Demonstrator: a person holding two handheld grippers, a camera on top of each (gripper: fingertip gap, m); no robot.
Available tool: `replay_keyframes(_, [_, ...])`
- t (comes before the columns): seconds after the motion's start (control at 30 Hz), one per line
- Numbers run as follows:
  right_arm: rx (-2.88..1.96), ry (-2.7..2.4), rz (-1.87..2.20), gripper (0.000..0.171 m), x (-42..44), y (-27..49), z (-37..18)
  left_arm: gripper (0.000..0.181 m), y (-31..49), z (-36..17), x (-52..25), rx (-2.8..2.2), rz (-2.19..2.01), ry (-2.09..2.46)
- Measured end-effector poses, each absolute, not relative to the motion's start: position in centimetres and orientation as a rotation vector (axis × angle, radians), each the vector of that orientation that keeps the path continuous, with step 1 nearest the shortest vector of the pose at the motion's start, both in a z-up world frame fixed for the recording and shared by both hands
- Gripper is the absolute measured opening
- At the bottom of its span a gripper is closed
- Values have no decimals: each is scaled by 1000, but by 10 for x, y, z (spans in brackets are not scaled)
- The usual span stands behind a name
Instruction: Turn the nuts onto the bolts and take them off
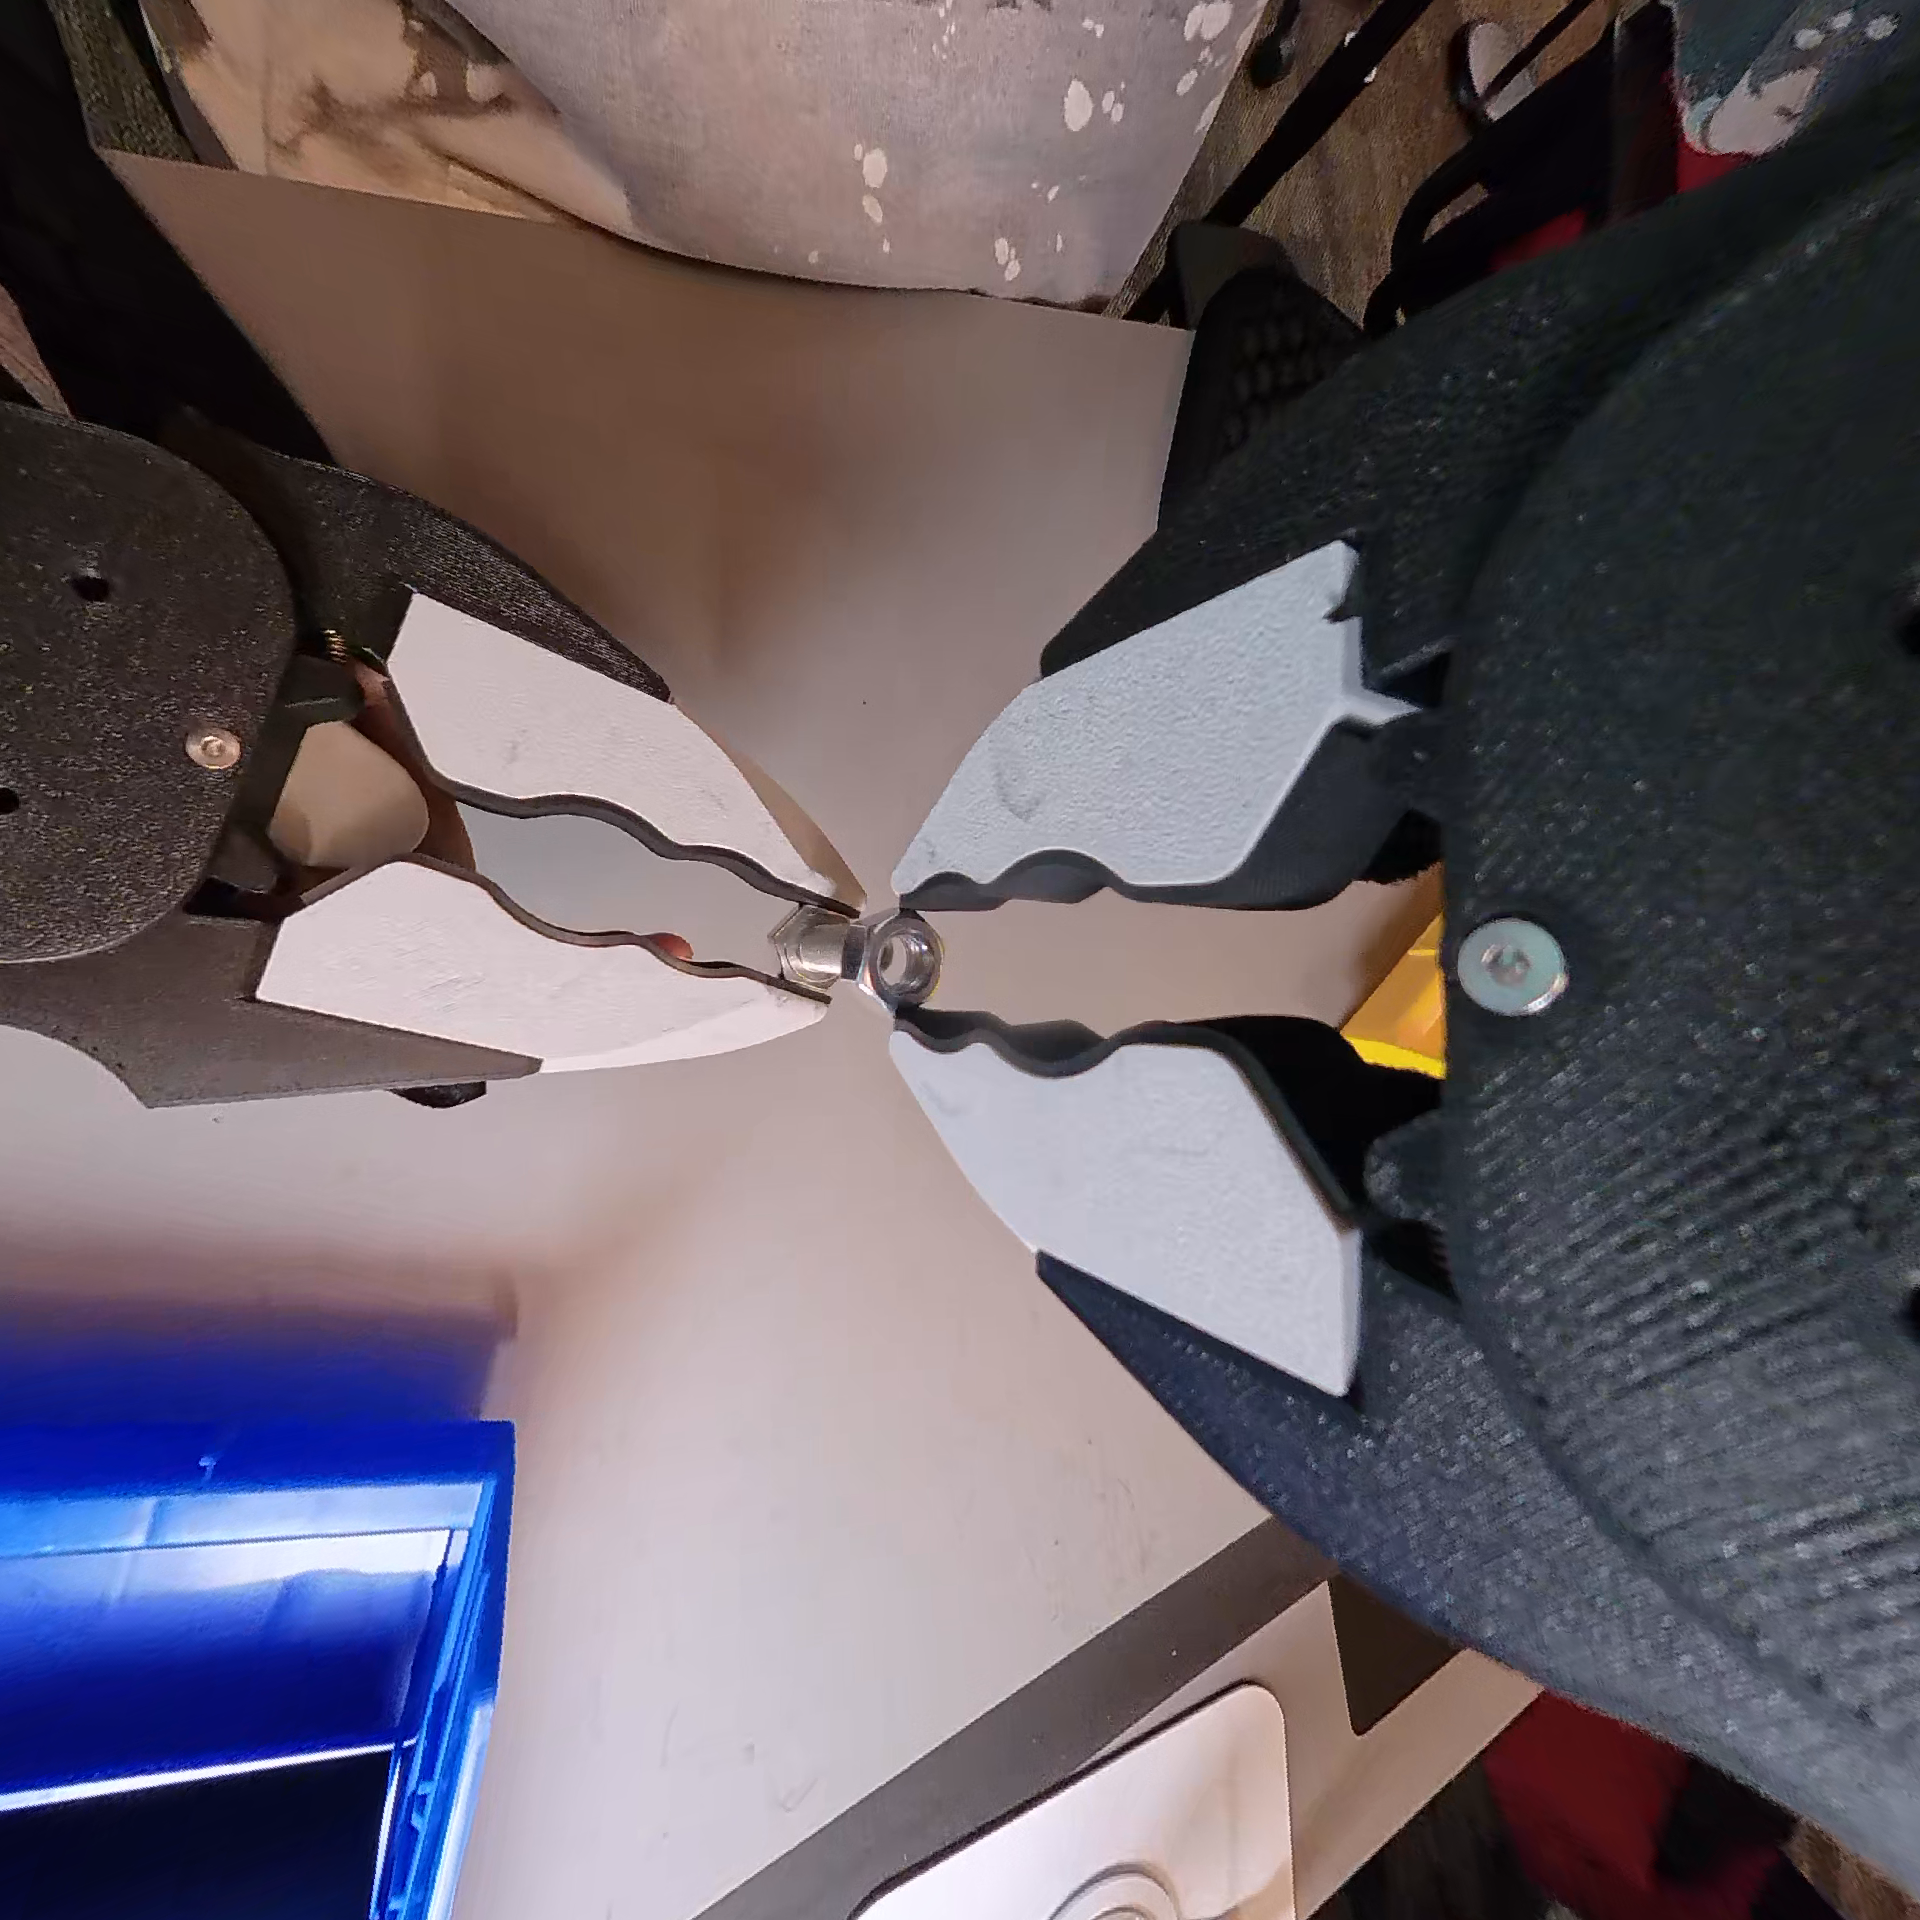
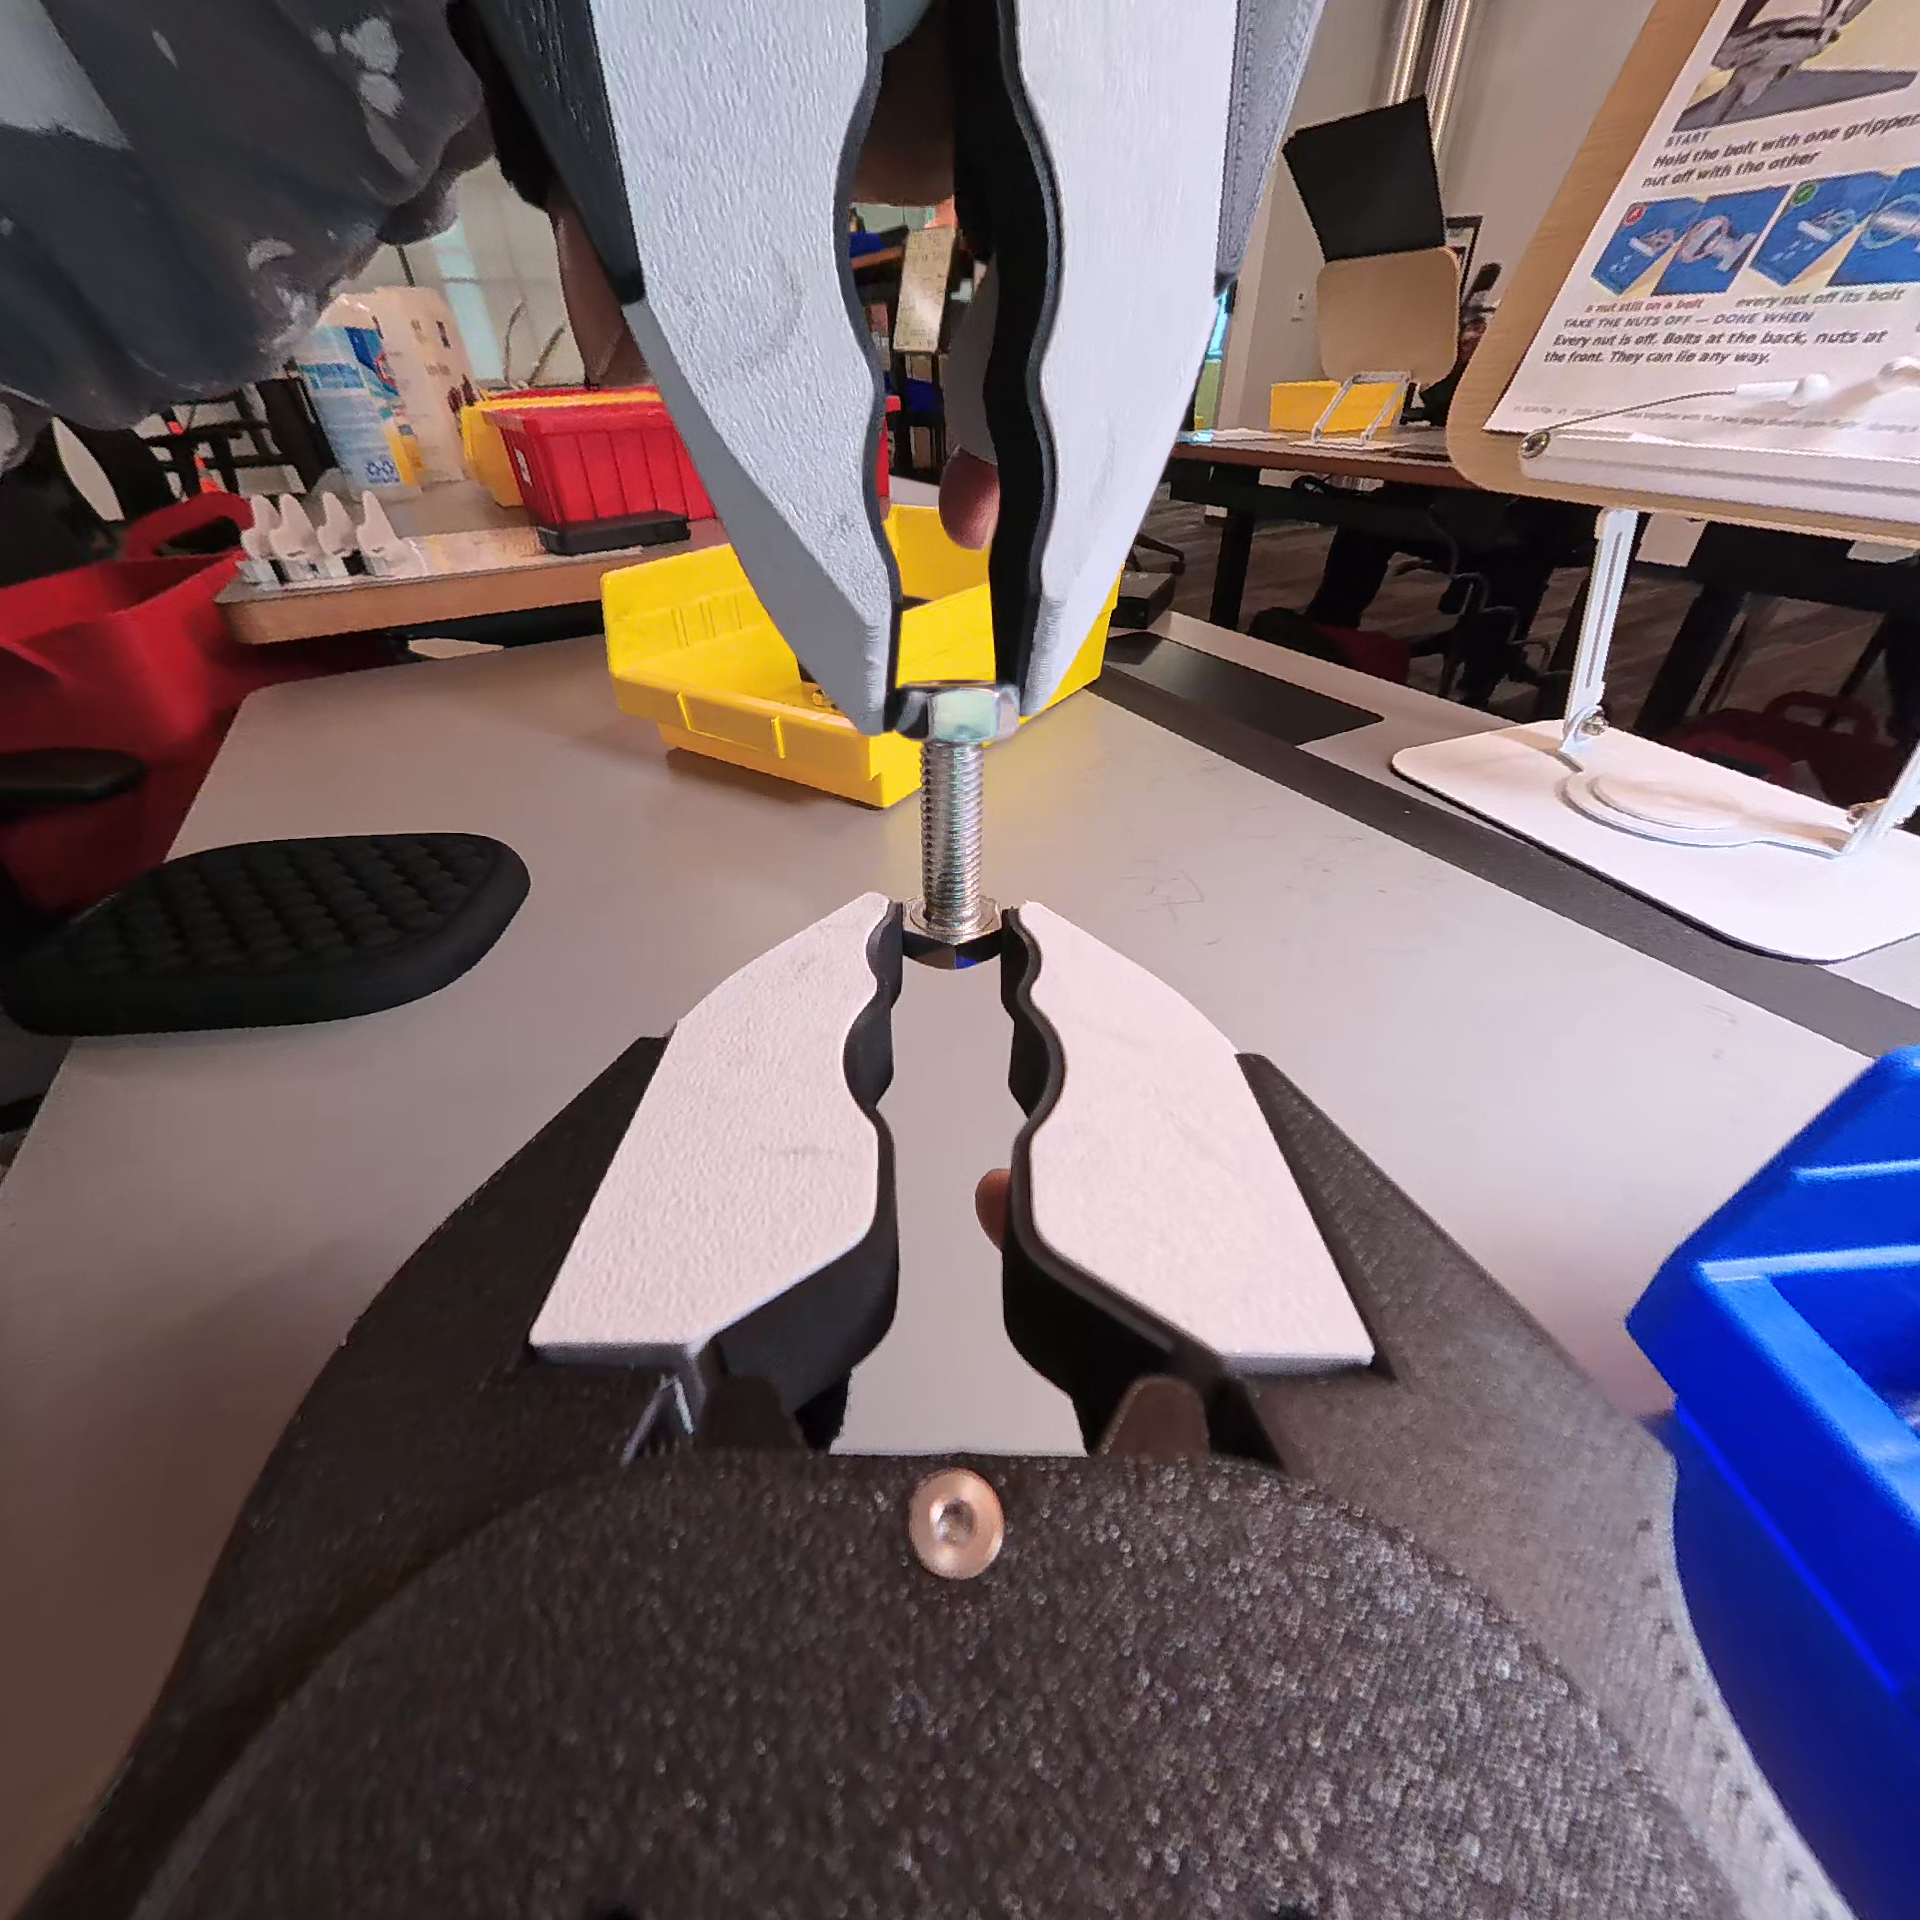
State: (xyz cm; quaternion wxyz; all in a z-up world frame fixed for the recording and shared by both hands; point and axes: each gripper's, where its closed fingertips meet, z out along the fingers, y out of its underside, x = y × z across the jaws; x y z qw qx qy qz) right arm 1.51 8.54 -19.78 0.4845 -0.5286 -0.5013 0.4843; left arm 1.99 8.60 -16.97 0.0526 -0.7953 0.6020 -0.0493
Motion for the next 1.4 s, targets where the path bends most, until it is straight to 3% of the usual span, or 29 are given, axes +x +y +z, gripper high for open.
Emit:
replay_keyframes(0.97, [-1330, -1255, 1148, 17, 12, 86, -207, 20, 84, -179, 20, -2402, -152, 1845])
replay_keyframes(1.4, [-1331, -1243, 1166, 17, 11, 86, -208, 35, 87, -161, 25, -2295, -233, 1722])
